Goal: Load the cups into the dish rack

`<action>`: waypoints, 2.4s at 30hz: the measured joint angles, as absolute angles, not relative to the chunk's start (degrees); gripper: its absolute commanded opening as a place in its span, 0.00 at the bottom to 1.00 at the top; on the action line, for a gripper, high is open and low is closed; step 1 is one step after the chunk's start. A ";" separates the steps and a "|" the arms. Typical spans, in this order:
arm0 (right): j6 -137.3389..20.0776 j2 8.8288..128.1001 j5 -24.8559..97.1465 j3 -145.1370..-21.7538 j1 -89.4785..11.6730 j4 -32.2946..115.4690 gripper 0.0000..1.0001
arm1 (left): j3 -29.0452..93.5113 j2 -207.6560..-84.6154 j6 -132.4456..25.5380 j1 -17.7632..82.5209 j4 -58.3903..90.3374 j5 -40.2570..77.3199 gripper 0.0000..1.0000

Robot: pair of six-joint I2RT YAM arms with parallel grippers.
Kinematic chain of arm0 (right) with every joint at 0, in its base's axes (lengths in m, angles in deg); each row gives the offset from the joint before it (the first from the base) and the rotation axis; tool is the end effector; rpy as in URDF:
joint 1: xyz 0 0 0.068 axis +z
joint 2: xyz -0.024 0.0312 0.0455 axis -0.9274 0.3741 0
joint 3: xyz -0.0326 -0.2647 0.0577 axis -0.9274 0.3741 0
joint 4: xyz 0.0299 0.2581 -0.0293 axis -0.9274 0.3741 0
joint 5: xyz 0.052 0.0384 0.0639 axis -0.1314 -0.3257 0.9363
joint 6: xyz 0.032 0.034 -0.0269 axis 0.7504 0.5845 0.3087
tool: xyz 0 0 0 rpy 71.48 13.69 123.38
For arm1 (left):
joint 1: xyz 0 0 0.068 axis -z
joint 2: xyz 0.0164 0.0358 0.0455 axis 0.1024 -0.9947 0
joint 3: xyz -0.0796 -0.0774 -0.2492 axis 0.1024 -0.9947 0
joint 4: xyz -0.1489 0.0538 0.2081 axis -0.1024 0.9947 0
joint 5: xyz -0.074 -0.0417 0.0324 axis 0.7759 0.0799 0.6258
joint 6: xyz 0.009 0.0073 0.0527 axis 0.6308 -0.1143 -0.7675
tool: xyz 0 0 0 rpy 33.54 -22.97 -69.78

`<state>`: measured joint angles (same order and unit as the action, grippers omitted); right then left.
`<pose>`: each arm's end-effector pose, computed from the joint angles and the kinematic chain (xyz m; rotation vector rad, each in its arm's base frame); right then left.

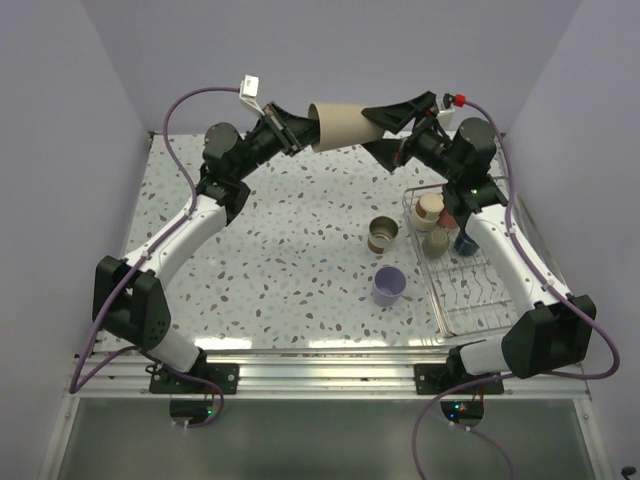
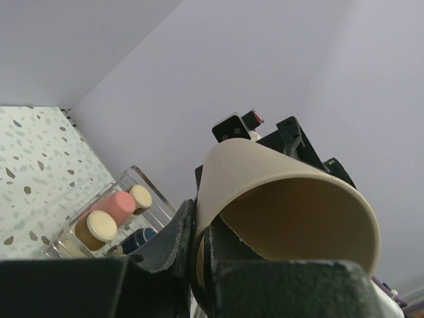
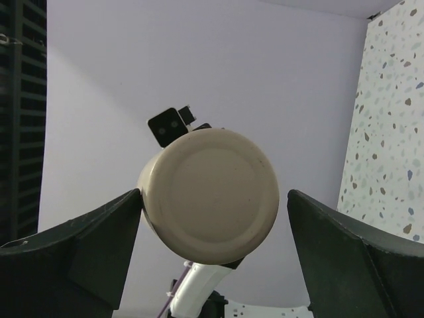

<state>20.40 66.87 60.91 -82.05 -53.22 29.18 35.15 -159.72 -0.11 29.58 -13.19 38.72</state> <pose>0.3089 0.1015 0.4224 0.5316 1.6896 1.7662 0.3302 -0.1636 0.4081 -0.0413 1.4961 -1.6014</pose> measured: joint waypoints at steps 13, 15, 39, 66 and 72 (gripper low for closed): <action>24.38 67.41 59.97 -81.81 -52.52 25.55 0.00 | 33.54 -160.35 1.86 29.47 -17.45 38.50 0.03; 24.35 67.52 59.95 -81.65 -52.52 25.64 0.00 | 33.51 -160.40 1.60 29.45 -16.80 38.50 0.23; -16.54 61.51 34.00 -101.39 -67.71 81.44 0.00 | 26.56 -146.56 -22.95 29.74 18.68 28.14 1.00; -45.78 64.92 -9.28 -96.08 -75.41 95.82 0.00 | 18.30 -142.32 -33.66 29.74 27.53 26.35 1.00; -43.21 64.92 -7.92 -89.13 -76.74 90.60 0.00 | 18.30 -142.32 -34.75 29.74 27.55 26.78 1.00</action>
